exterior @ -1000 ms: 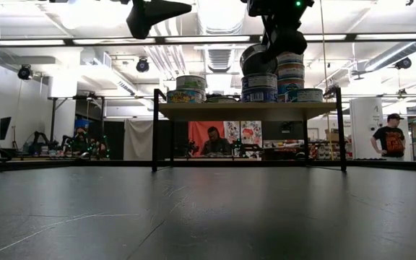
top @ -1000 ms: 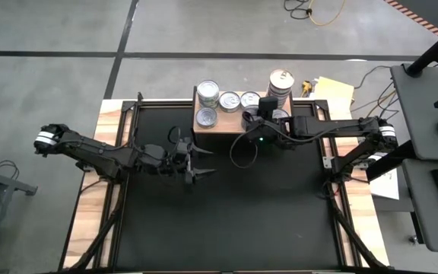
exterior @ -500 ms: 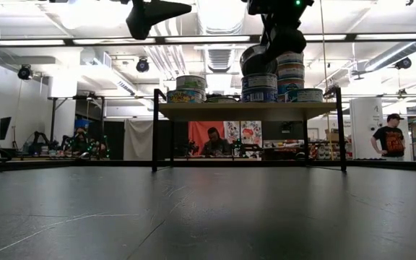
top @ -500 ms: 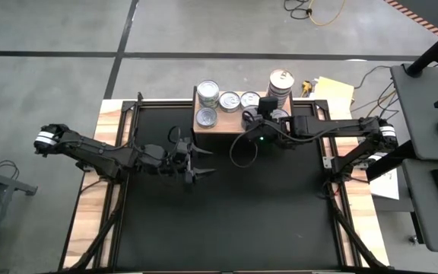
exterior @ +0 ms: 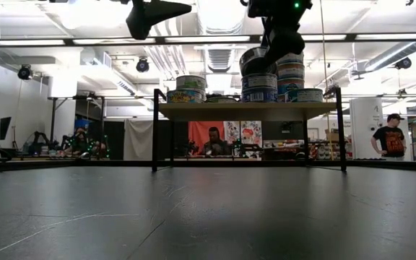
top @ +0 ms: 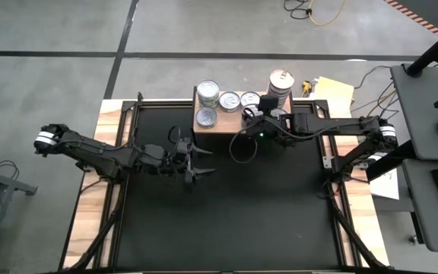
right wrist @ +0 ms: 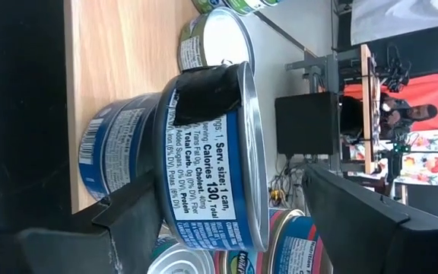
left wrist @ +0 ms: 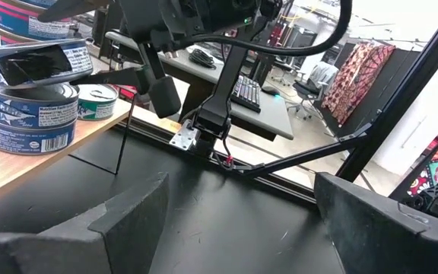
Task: Stack canned seafood by type on shelf
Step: Stack the blue tuna can on top of the blue tuna can on the shelf
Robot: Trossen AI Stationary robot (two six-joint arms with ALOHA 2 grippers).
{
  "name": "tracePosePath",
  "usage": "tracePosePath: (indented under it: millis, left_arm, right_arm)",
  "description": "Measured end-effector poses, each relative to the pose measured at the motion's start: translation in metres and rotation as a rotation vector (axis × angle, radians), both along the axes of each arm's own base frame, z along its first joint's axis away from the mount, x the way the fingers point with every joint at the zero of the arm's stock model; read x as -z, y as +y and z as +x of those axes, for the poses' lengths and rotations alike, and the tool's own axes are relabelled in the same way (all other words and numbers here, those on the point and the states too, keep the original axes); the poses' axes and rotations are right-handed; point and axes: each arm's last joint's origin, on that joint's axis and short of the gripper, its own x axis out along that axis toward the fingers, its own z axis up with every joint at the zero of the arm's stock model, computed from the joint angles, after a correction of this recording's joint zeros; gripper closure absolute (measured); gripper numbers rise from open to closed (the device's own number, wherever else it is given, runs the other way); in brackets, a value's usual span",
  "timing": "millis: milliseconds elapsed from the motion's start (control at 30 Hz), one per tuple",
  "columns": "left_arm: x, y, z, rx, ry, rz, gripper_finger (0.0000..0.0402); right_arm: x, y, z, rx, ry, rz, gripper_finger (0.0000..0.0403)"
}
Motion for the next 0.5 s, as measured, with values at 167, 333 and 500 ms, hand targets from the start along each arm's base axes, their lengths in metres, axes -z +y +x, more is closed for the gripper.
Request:
tracePosePath:
  millis: [167, 333, 500]
  left_arm:
    - [0.0001, 0.0000, 0.0000, 0.000, 0.001, 0.000, 0.0090]
    - [0.0004, 0.0000, 0.0000, 0.000, 0.004, 0.001, 0.0090]
    - [0.0008, 0.0000, 0.0000, 0.000, 0.008, 0.001, 0.0090]
  right_arm:
    - [0.0000, -0.0013, -0.0003, 0.004, 0.000, 0.000, 0.0102]
    - [0.0000, -0.0013, -0.0004, 0.007, -0.002, 0.002, 0.0093]
    - [-0.0001, -0.0013, -0.0005, 0.011, -0.006, 0.004, 0.0084]
